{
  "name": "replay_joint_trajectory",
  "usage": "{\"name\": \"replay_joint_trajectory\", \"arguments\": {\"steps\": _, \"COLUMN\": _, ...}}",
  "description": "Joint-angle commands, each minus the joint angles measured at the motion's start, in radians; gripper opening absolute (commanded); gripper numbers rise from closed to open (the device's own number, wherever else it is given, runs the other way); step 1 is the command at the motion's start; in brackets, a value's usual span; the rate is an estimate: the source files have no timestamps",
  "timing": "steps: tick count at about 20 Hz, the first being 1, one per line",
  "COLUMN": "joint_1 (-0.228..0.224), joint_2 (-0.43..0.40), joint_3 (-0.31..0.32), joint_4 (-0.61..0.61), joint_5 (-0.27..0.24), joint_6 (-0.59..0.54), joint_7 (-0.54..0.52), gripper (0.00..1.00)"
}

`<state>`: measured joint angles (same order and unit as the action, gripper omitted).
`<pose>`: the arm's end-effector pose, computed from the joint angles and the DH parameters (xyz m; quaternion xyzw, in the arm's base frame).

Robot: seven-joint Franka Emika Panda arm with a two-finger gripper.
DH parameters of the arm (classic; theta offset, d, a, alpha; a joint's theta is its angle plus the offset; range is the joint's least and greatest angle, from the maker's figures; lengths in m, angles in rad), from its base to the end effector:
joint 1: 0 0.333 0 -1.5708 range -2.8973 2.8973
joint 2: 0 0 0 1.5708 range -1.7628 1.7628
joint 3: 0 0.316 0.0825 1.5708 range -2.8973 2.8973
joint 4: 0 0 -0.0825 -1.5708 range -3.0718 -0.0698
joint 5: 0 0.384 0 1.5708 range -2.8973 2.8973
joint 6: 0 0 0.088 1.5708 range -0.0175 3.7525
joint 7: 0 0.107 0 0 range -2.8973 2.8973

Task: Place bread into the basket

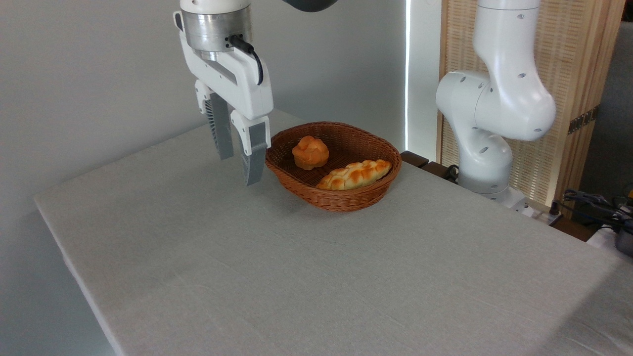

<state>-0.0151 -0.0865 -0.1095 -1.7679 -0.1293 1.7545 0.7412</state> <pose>0.5355 -0.0809 0.5946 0.9095 -0.4098 0.0525 0.0454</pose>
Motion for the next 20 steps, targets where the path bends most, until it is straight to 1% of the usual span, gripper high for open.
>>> {"name": "replay_joint_trajectory", "arguments": {"steps": 1, "joint_1": 0.0, "joint_2": 0.034, "joint_3": -0.006, "joint_4": 0.076, "joint_5": 0.008, "joint_6": -0.015, "joint_7": -0.011, "gripper": 1.0}}
{"name": "replay_joint_trajectory", "arguments": {"steps": 2, "joint_1": -0.009, "joint_2": 0.034, "joint_3": -0.002, "joint_4": 0.076, "joint_5": 0.008, "joint_6": -0.015, "joint_7": -0.012, "gripper": 1.0}}
{"name": "replay_joint_trajectory", "arguments": {"steps": 4, "joint_1": -0.052, "joint_2": 0.037, "joint_3": 0.039, "joint_4": 0.079, "joint_5": 0.008, "joint_6": -0.021, "joint_7": -0.013, "gripper": 1.0}}
{"name": "replay_joint_trajectory", "arguments": {"steps": 5, "joint_1": -0.087, "joint_2": 0.042, "joint_3": 0.069, "joint_4": 0.088, "joint_5": 0.01, "joint_6": -0.026, "joint_7": -0.014, "gripper": 1.0}}
{"name": "replay_joint_trajectory", "arguments": {"steps": 6, "joint_1": -0.104, "joint_2": 0.056, "joint_3": 0.088, "joint_4": 0.116, "joint_5": 0.01, "joint_6": -0.052, "joint_7": -0.013, "gripper": 1.0}}
{"name": "replay_joint_trajectory", "arguments": {"steps": 8, "joint_1": -0.109, "joint_2": 0.088, "joint_3": 0.102, "joint_4": 0.186, "joint_5": 0.008, "joint_6": -0.125, "joint_7": -0.011, "gripper": 1.0}}
{"name": "replay_joint_trajectory", "arguments": {"steps": 11, "joint_1": -0.109, "joint_2": 0.091, "joint_3": 0.1, "joint_4": 0.191, "joint_5": 0.008, "joint_6": -0.142, "joint_7": -0.014, "gripper": 1.0}}
{"name": "replay_joint_trajectory", "arguments": {"steps": 15, "joint_1": -0.108, "joint_2": 0.09, "joint_3": 0.1, "joint_4": 0.191, "joint_5": 0.011, "joint_6": -0.171, "joint_7": -0.045, "gripper": 1.0}}
{"name": "replay_joint_trajectory", "arguments": {"steps": 17, "joint_1": -0.108, "joint_2": 0.088, "joint_3": 0.1, "joint_4": 0.189, "joint_5": 0.042, "joint_6": -0.175, "joint_7": -0.048, "gripper": 1.0}}
{"name": "replay_joint_trajectory", "arguments": {"steps": 20, "joint_1": -0.108, "joint_2": 0.088, "joint_3": 0.102, "joint_4": 0.189, "joint_5": 0.06, "joint_6": -0.196, "joint_7": -0.06, "gripper": 1.0}}
